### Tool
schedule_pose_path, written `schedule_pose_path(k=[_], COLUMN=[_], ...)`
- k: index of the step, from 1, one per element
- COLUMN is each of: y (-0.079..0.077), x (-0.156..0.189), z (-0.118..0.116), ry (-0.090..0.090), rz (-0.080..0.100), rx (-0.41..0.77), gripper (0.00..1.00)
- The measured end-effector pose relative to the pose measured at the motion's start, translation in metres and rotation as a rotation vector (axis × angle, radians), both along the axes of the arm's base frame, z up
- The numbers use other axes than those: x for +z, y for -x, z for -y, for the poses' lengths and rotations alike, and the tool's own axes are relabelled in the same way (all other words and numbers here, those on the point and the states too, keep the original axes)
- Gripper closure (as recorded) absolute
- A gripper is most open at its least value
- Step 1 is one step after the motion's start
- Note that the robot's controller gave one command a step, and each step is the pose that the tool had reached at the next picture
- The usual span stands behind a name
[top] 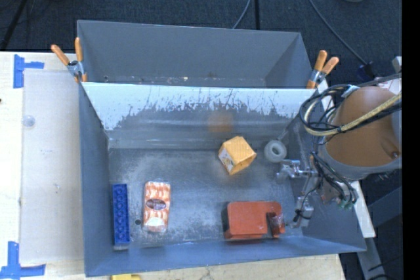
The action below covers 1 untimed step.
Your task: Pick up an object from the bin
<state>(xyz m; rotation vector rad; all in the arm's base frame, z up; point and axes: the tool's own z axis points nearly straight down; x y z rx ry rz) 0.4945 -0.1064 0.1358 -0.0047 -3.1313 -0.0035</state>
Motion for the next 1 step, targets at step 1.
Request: schedule_pose_path(k=[1], y=[-0.0019], x=[0.0043], z=[-0.0002], ry=[0.002], rz=[0.008], rx=[0.004], gripper=[0.0])
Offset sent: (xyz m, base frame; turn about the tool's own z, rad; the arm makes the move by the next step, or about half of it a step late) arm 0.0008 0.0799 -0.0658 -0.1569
